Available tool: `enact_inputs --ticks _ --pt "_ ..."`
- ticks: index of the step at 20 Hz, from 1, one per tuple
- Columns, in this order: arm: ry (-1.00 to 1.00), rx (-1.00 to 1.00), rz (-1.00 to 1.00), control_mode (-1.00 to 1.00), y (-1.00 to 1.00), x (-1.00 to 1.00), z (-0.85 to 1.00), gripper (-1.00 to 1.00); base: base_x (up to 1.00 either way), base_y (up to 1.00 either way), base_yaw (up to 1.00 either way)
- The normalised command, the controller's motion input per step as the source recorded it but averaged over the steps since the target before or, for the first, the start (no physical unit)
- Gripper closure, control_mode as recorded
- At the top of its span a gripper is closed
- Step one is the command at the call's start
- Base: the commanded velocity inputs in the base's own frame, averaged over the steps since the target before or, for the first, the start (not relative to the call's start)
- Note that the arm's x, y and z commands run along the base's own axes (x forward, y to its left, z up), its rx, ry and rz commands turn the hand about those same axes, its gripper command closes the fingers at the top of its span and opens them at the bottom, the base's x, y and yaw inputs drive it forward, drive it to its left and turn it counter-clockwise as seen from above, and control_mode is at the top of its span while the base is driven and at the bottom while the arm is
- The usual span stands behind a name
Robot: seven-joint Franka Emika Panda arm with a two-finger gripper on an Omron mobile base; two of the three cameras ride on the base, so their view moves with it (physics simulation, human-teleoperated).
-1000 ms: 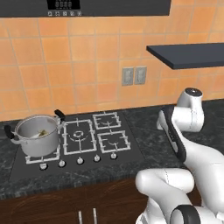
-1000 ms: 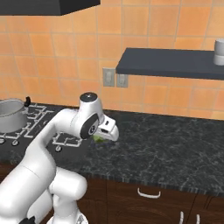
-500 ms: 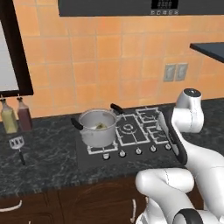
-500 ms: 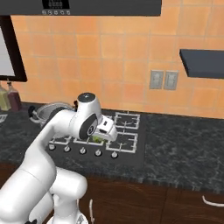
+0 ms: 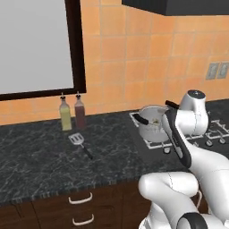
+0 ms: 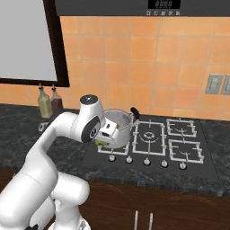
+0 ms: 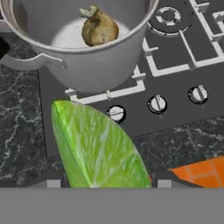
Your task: Put the onion and lemon wedge in the pot. Retrieve the spatula and lightly stir the vegetables in the pot.
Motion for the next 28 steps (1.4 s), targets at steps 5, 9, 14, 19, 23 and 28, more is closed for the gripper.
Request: enact_inputs --ticks 5,9,14,19,23,28 --pt "0.0 0.0 0.0 1.0 0.0 0.0 0.0 1.0 0.46 0.43 -0.04" --pt "0.0 0.0 0.0 1.0 0.0 0.0 0.0 1.0 1.0 0.0 -0.02" --pt "-0.12 -0.01 -0.01 -1.0 -0.07 0.1 0.61 1.0 0.16 0.0 0.0" --pt "-0.22 -0.02 -0.04 -1.0 -0.33 0.34 0.74 1.0 0.0 0.0 0.0" --pt "-0.14 -0.01 -0.02 -1.0 -0.45 0.84 0.24 1.0 0.0 0.0 0.0" --pt "-0.02 0.0 0.0 -1.0 -0.19 0.97 -0.14 1.0 0.0 0.0 0.0"
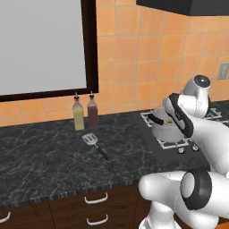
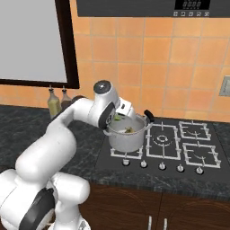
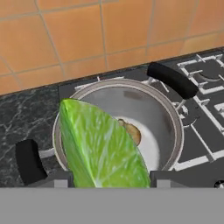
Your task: Put the onion and lemon wedge in the pot. Retrieve the spatula and lightly stir the vegetables in the pot.
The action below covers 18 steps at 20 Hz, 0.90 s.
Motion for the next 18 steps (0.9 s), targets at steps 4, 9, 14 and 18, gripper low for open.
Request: enact_inputs --ticks 4,9,14,18 --pt "0.0 0.0 0.0 -1.0 -0.06 0.76 -0.33 1.0 0.0 0.0 0.0" --pt "0.0 0.0 0.0 -1.0 -0.16 0.34 -0.43 1.0 0.0 0.0 0.0" --pt "0.0 0.0 0.0 -1.0 -0.02 0.2 -0.42 1.0 0.0 0.0 0.0" --pt "0.0 0.0 0.0 -1.0 -0.13 0.24 -0.48 1.0 0.0 0.0 0.0"
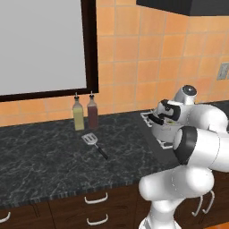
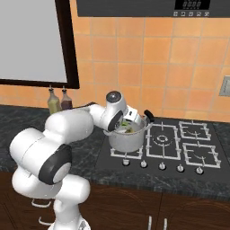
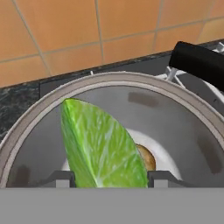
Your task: Put the onion and lemon wedge in the pot. Retrieve the spatula and lightly stir the vegetables in the pot.
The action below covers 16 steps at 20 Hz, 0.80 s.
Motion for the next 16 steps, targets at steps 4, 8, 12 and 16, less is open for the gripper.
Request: enact_inputs --ticks 4,8,12,16 --pt "0.0 0.0 0.0 -1.0 -0.09 0.22 -0.31 1.0 0.0 0.0 0.0" --pt "0.01 0.0 0.0 -1.0 0.0 0.08 -0.18 -1.0 0.0 0.0 0.0" --pt "0.0 0.0 0.0 -1.0 0.0 0.0 0.02 -1.0 0.0 0.0 0.0" --pt "0.0 0.0 0.0 -1.0 0.15 0.0 0.44 -1.0 0.0 0.0 0.0"
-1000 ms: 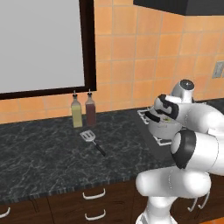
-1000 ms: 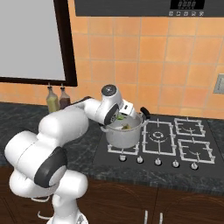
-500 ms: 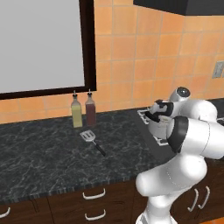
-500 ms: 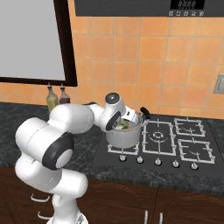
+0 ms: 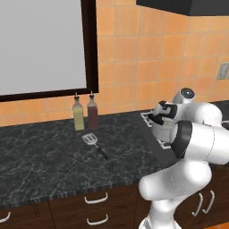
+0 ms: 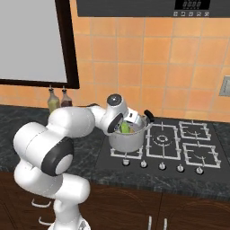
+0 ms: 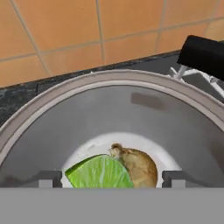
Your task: Put the onion and lemon wedge in the pot. Retrieve the spatula and lightly stir the vegetables in the pot.
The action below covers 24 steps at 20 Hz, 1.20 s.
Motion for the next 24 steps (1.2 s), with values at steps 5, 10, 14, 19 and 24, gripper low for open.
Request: enact_inputs --ticks 5,10,14,19,24 --pt "0.0 0.0 0.0 -1.0 0.28 -0.11 0.84 -1.0 0.0 0.0 0.0" --pt "0.09 0.0 0.0 -1.0 0.85 -0.32 0.95 -1.0 0.0 0.0 0.0" --pt "0.21 0.0 0.09 -1.0 0.88 -0.26 0.8 -1.0 0.0 0.0 0.0" --pt "0.33 0.0 0.31 -1.0 0.86 -0.09 0.28 -1.0 0.0 0.0 0.0" --pt "0.11 -0.07 0.72 -1.0 0.66 -0.02 -0.26 -1.0 0.0 0.0 0.0"
